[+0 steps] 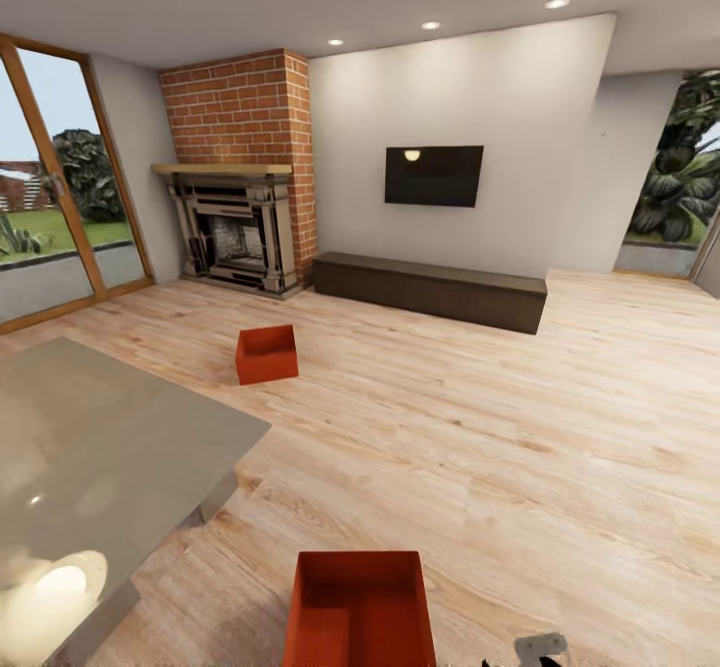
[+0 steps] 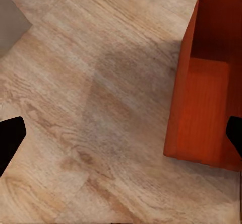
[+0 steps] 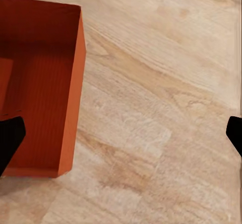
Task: Move the two storage containers from the living room to the garage. In the garage, place one container on the floor and stack the other container on top of it (either order is fine).
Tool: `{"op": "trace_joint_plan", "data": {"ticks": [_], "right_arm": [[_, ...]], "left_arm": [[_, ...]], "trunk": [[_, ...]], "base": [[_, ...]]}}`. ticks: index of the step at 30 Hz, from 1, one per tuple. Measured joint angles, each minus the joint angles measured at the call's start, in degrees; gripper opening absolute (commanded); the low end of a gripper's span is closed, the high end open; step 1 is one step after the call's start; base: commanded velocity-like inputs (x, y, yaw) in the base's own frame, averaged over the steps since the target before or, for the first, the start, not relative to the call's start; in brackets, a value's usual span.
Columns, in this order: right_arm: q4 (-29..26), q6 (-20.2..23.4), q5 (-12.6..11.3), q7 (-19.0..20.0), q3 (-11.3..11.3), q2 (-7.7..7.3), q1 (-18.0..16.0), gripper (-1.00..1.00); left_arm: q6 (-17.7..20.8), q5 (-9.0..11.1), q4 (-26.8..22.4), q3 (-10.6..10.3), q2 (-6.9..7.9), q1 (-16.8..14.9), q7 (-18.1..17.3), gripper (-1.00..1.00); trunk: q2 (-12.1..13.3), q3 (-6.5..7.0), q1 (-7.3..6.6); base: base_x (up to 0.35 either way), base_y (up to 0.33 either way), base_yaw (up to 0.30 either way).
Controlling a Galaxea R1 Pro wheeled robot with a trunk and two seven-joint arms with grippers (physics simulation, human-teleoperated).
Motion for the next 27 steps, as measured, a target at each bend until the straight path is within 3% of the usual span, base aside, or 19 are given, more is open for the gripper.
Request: {"op": "trace_joint_plan", "data": {"ticks": [2, 5, 9, 11, 14, 18, 24, 27], "right_arm": [[-0.59, 3.0, -0.12, 0.0, -0.05, -0.05, -3.66, 1.0], [-0.8, 7.31, -0.17, 0.0, -0.14, -0.21, -8.46, 1.0], [-1.02, 12.1, -0.12, -0.02, -0.18, -0.32, -12.77, 1.0], [-1.7, 13.24, -0.14, -0.06, -0.22, -0.51, -14.77, 1.0], [-2.93, 13.86, -0.21, -0.04, -0.34, -0.65, -16.0, 1.0], [-3.16, 13.89, -0.45, 0.07, -0.35, -0.66, -16.48, 1.0], [-3.1, 13.42, -0.5, 0.08, -0.41, -0.65, -16.58, 1.0], [-3.09, 13.39, -0.48, 0.08, -0.39, -0.67, -16.59, 1.0]], "left_arm": [[8.53, 0.07, -8.76, 0.02, -0.21, -0.79, -0.13, 1.0], [15.53, 0.11, -15.64, -0.19, -0.62, -4.31, -0.25, 1.0], [25.42, -0.16, -17.74, -2.06, -2.8, -11.32, -0.24, 1.0], [32.42, -0.21, -18.07, -4.43, -3.62, -15.28, -0.13, 1.0], [37.1, -0.16, -18.24, -6.57, -3.95, -19.31, -0.21, 1.0], [37.51, -0.12, -17.01, -7.4, -3.83, -21.22, -0.32, 1.0], [26.47, -0.18, -5.04, -7.45, -3.71, -21.69, -0.08, 1.0], [24.95, -0.05, -3.98, -7.51, -3.93, -21.72, -0.22, 1.0]], "trunk": [[0.0, -0.18, 0.0], [0.01, -0.44, 0.0], [0.01, -0.83, 0.0], [0.01, -1.01, 0.0], [0.01, -1.29, 0.0], [0.01, -1.67, 0.0], [0.01, -2.24, 0.0], [0.01, -2.52, 0.0]], "base": [[0.0, 0.0, 0.0], [0.0, 0.0, 0.0], [0.0, 0.0, 0.0], [0.0, 0.0, 0.0], [0.0, 0.0, 0.0], [0.0, 0.0, 0.0], [0.0, 0.0, 0.0], [0.0, 0.0, 0.0]]}}
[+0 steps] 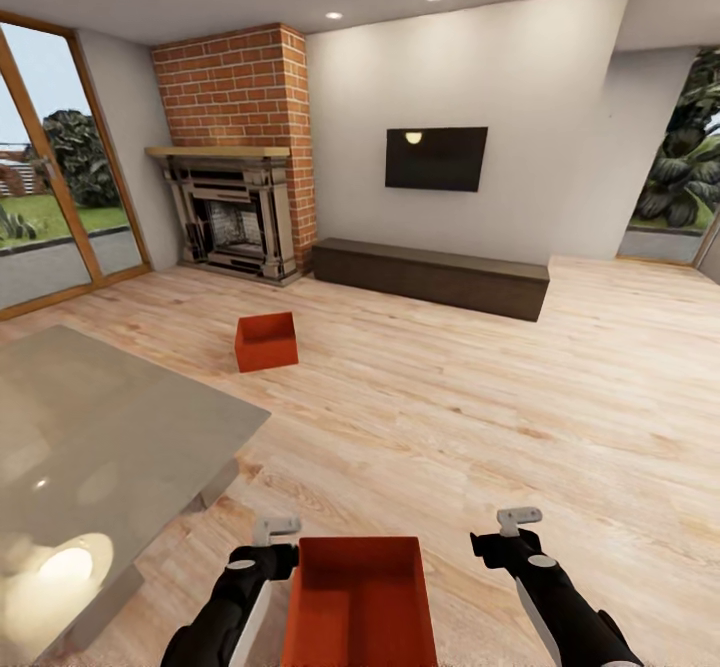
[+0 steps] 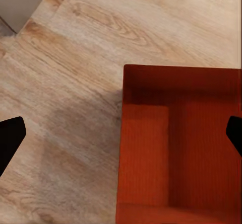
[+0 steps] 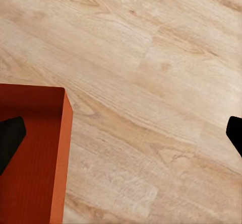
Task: Move the two storage containers from the living room to the garage. In the garage, place one container on the floor and stack the other container on top of it (either order is fine).
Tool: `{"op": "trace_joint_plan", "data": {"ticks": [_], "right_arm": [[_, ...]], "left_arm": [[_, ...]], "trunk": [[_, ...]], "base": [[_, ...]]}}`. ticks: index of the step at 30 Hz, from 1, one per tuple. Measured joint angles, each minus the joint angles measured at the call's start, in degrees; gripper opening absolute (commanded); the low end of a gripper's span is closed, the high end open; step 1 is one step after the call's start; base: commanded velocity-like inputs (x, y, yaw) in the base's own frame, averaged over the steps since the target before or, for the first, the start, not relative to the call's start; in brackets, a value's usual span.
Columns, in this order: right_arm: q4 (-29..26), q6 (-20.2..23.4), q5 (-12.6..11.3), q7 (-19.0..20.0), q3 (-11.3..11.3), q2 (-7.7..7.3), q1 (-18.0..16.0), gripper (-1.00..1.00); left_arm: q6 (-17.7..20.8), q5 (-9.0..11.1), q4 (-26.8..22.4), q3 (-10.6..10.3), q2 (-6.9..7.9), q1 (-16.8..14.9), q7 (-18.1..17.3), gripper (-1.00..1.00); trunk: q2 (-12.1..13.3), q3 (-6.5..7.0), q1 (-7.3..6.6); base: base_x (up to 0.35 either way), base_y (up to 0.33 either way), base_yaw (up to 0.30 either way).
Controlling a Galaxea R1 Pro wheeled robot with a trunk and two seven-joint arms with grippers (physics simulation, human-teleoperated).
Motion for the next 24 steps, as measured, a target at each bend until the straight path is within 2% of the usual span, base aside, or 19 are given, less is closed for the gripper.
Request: {"op": "trace_joint_plan", "data": {"ticks": [6, 14, 24], "right_arm": [[1.77, 0.29, -0.13, 0.07, 0.24, 0.37, 0.0, 1.0], [5.42, 0.49, -0.11, -0.01, 0.36, 0.47, -0.01, 1.0], [5.53, 0.51, -0.1, 0.0, 0.37, 0.48, 0.0, 1.0]], "left_arm": [[-0.32, 0.12, 0.38, 0.03, 0.27, -0.09, -0.15, 1.0], [4.83, 0.2, 0.23, -0.01, 0.08, -0.25, 0.06, 1.0], [5.12, 0.27, 0.19, 0.05, -0.01, -0.27, 0.1, 1.0]], "trunk": [[0.0, -0.56, 0.0], [0.0, -1.31, 0.0], [0.0, -2.24, 0.0]], "base": [[0.0, 0.0, 0.0], [0.0, 0.0, 0.0], [0.0, 0.0, 0.0]]}}
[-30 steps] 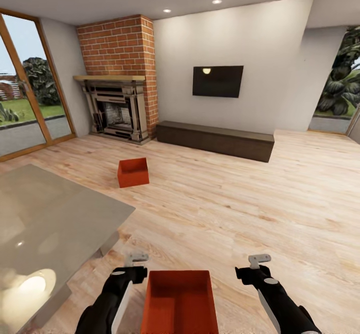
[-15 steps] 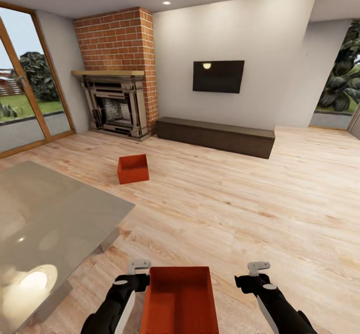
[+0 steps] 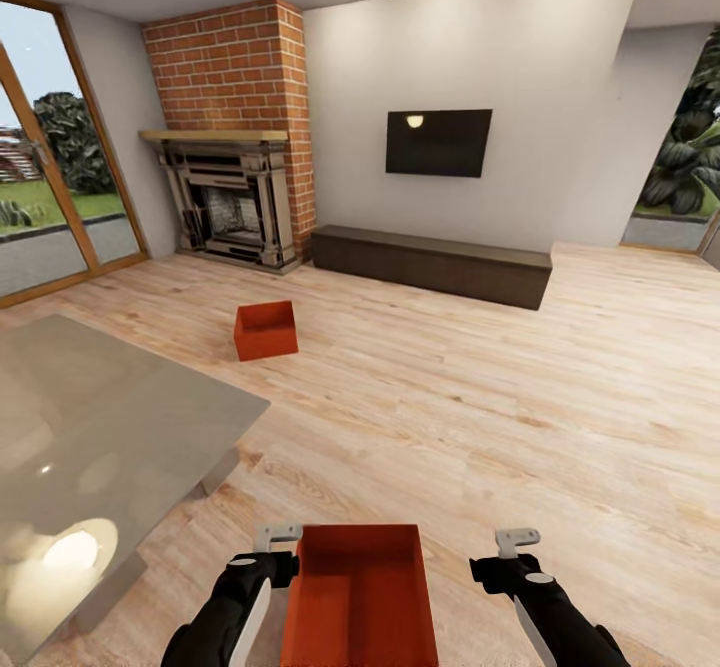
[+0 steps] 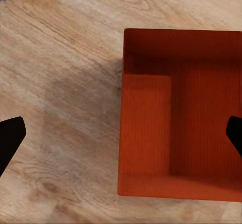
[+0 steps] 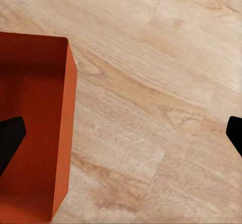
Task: Move the two storage containers from the living room to the garage. In the garage, place one container on the floor and stack the other container on top of it (either order is fine).
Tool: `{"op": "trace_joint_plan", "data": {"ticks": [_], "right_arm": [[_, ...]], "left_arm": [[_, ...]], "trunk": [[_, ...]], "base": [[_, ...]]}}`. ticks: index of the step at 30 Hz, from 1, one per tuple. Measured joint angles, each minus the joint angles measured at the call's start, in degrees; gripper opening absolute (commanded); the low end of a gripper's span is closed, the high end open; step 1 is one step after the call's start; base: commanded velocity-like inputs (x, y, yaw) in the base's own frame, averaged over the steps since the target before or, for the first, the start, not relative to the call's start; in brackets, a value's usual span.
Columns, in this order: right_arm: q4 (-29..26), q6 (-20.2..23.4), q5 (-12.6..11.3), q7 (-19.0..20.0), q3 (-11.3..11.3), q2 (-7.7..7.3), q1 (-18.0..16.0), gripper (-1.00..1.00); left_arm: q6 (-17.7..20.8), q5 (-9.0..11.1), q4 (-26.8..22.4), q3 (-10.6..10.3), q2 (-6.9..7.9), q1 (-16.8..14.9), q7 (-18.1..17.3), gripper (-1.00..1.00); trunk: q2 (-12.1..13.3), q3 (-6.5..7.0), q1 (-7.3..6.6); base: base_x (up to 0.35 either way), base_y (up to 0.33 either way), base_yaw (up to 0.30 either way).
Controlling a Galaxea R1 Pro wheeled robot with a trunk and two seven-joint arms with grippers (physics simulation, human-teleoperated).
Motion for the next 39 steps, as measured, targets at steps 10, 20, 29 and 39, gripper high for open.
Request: {"op": "trace_joint_plan", "data": {"ticks": [10, 20, 29, 39], "right_arm": [[0.02, 0.0, 0.0, 0.0, -0.04, 0.0, -0.01, 1.0], [0.02, -0.02, -0.08, 0.0, -0.26, 0.0, -0.01, 1.0], [0.1, -0.06, -0.08, 0.0, -0.24, 0.0, -0.01, 1.0], [0.36, -0.08, -0.08, 0.02, -0.24, 0.0, -0.02, 1.0]], "left_arm": [[0.13, -0.06, 0.05, 0.0, -0.09, 0.0, 0.16, 1.0], [0.27, -0.08, 0.09, -0.06, -0.15, 0.0, 0.25, 1.0], [0.27, -0.08, 0.08, -0.07, -0.18, 0.0, 0.25, 1.0], [0.19, -0.08, 0.07, -0.08, -0.18, 0.0, 0.25, 1.0]], "trunk": [[-4.0, -2.72, 2.19], [-8.01, -5.46, 4.39], [-11.62, -7.91, 6.37], [-15.63, -10.64, 8.57]], "base": [[0.0, 0.0, 0.0], [0.0, 0.0, 0.0], [0.0, 0.0, 0.0], [-0.077, 0.0, 0.0]]}}
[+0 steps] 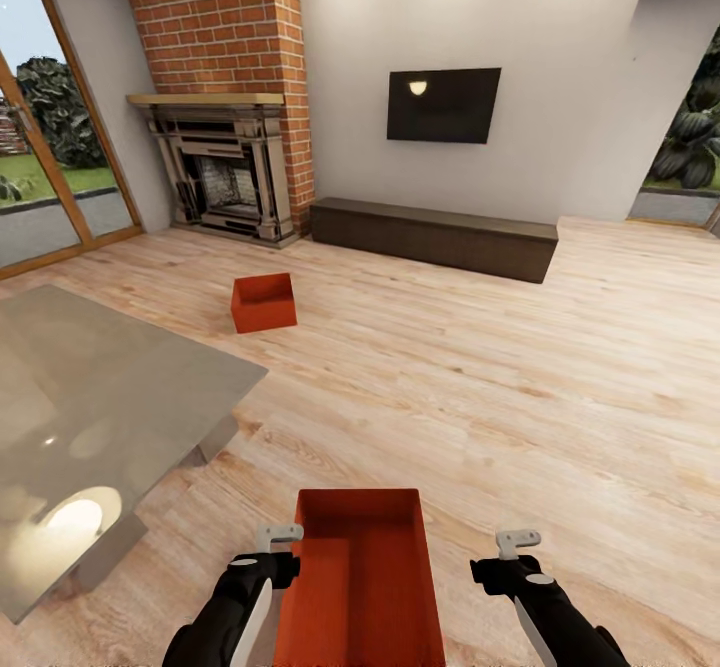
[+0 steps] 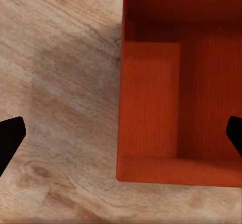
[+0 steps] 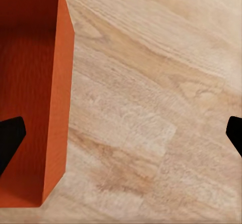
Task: Move the two storage containers from the living room to the garage. In the garage, place one container on the floor and stack the other container on top of it (either order is fine).
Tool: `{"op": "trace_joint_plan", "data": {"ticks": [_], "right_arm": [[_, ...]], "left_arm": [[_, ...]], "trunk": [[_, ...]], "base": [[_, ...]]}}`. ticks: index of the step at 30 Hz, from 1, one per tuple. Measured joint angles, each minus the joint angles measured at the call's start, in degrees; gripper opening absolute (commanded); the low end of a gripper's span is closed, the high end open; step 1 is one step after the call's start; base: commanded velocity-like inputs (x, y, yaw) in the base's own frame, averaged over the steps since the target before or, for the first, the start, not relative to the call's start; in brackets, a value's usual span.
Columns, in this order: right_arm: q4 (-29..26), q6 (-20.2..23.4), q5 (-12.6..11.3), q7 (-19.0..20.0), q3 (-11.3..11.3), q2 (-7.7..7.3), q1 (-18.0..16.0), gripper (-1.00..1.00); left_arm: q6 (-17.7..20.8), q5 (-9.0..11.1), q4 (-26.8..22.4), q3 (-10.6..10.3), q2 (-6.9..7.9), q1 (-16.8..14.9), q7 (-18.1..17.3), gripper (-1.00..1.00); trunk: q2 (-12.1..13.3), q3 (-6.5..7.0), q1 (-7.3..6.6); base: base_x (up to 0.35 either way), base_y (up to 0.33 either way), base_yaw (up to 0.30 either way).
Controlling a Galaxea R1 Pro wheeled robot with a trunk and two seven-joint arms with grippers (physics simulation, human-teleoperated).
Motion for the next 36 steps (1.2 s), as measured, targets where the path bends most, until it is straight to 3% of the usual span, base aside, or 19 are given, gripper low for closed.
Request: {"op": "trace_joint_plan", "data": {"ticks": [36], "right_arm": [[1.39, -0.44, 0.17, 0.06, 0.24, 0.2, 0.0, 1.0]], "left_arm": [[0.08, 0.0, 0.02, 0.0, 0.08, 0.0, 0.03, 1.0]], "trunk": [[-14.44, -9.82, 7.91]], "base": [[0.0, 0.0, 0.0]]}}
